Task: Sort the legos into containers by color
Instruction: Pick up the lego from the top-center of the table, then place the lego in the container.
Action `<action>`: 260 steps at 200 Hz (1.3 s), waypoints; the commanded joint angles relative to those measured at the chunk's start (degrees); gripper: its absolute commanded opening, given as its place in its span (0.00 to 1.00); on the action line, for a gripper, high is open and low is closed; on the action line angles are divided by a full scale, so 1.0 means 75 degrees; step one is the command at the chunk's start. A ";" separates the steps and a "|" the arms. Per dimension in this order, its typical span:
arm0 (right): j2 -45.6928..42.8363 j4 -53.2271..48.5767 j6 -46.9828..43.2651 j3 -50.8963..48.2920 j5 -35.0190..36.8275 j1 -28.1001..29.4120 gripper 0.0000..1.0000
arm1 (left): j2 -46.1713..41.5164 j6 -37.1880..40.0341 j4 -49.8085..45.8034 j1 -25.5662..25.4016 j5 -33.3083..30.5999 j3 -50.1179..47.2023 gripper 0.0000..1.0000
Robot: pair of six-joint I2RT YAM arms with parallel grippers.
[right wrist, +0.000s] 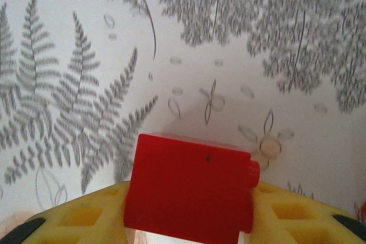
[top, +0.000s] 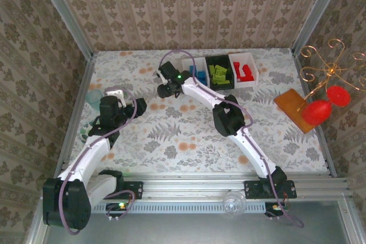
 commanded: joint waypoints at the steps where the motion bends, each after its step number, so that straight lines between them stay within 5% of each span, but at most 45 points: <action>1: -0.1507 0.0463 -0.0132 -0.1253 -0.0650 -0.0034 0.45 | -0.0170 -0.0259 0.0168 0.0047 0.0242 -0.0116 0.83; 49: -0.5385 0.2622 0.0248 -0.5940 -0.1189 -0.0478 0.45 | -0.0283 -0.0491 0.0415 -0.0018 0.0480 -0.0118 0.82; 95: -0.7639 0.3244 0.0885 -0.8513 -0.0368 -0.2531 0.46 | 0.0224 -0.0675 0.0875 -0.0726 0.0563 0.0096 0.82; 130: -0.7210 0.3338 0.0987 -0.8360 0.0990 -0.3791 0.46 | 0.0631 -0.0650 0.1062 -0.1271 0.0470 0.0308 0.82; 168: -0.5862 0.3098 0.1223 -0.7315 0.1451 -0.4498 0.46 | 0.0773 -0.0624 0.1070 -0.1554 0.0366 0.0386 0.82; 216: -0.4617 0.2514 0.1160 -0.6059 0.1722 -0.4674 0.59 | 0.0789 -0.0545 0.0971 -0.1664 0.0275 0.0433 0.82; 260: -0.5393 0.2634 0.0823 -0.6292 0.1591 -0.4415 0.73 | 0.0777 -0.0296 0.0704 -0.1663 0.0136 0.0439 0.83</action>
